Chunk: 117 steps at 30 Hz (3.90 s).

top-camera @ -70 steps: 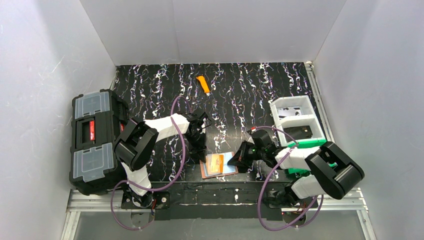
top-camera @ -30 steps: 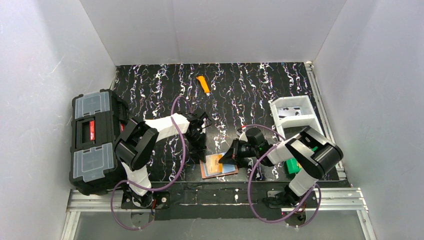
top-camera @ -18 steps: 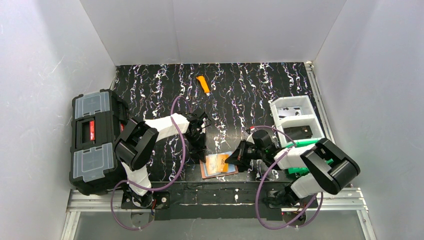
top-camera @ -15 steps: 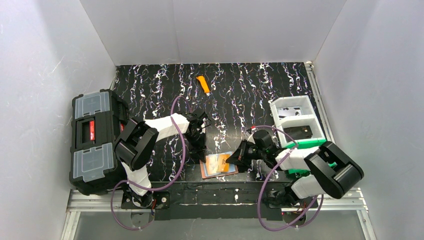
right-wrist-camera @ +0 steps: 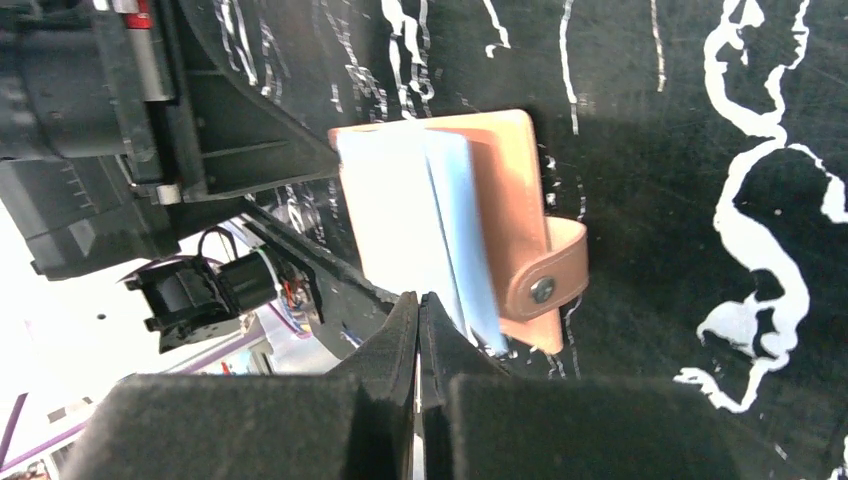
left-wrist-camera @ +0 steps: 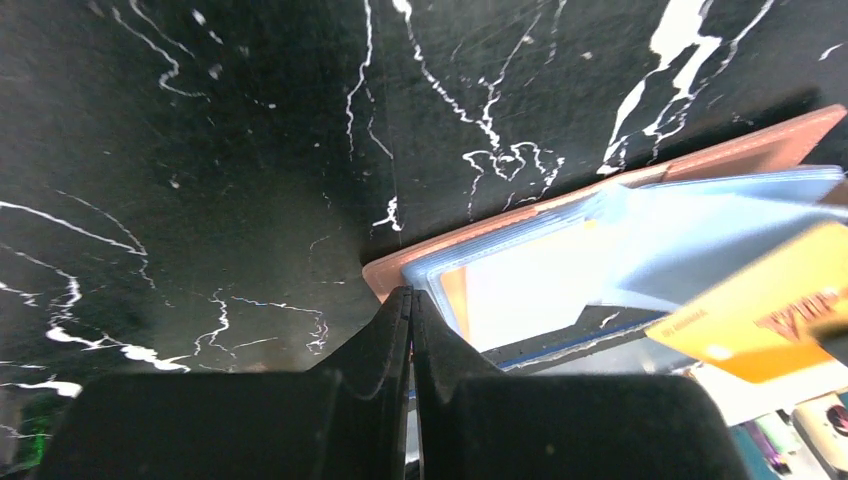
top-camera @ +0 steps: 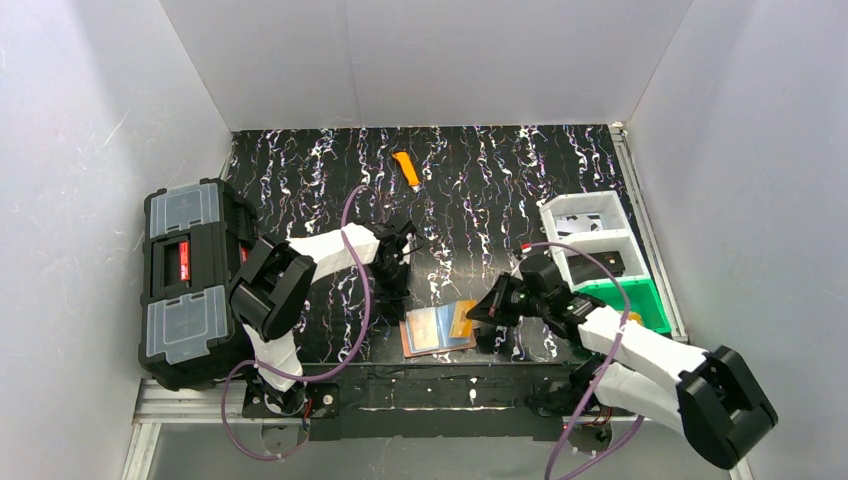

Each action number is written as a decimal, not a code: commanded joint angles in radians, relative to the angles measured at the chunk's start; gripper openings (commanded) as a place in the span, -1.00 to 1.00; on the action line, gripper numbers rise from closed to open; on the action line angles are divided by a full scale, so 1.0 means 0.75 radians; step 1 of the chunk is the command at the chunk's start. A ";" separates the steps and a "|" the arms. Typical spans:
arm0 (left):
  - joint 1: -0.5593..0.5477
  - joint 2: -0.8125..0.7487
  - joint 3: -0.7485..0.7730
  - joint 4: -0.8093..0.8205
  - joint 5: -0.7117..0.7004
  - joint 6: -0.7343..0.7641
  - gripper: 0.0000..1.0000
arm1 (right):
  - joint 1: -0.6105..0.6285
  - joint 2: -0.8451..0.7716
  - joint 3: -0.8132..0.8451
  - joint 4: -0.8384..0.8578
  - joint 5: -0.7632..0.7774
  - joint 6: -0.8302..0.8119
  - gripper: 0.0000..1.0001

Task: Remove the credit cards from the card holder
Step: Remove the credit card from the card holder, then place the credit card in the storage box.

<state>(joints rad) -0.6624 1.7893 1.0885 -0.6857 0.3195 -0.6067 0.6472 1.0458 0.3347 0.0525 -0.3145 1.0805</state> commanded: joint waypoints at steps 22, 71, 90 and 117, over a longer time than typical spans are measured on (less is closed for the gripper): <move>-0.042 -0.138 0.379 -0.127 0.098 0.165 -1.00 | -0.061 -0.385 0.828 -2.105 0.915 0.500 -0.97; 0.024 0.295 0.686 -0.125 0.246 0.130 -1.00 | -1.271 0.243 0.873 -1.519 1.013 -0.309 -0.97; 0.020 0.294 0.669 -0.119 0.254 0.130 -1.00 | -1.286 0.251 1.008 -1.466 0.642 -0.481 0.44; 0.151 -0.334 -0.074 -0.119 -0.211 -0.020 -0.94 | 0.100 0.382 0.982 -1.062 0.446 -0.395 0.37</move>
<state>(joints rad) -0.6018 1.6352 1.1049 -0.7425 0.2451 -0.5957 0.6022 1.2354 1.0122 -0.7967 -0.0494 0.7891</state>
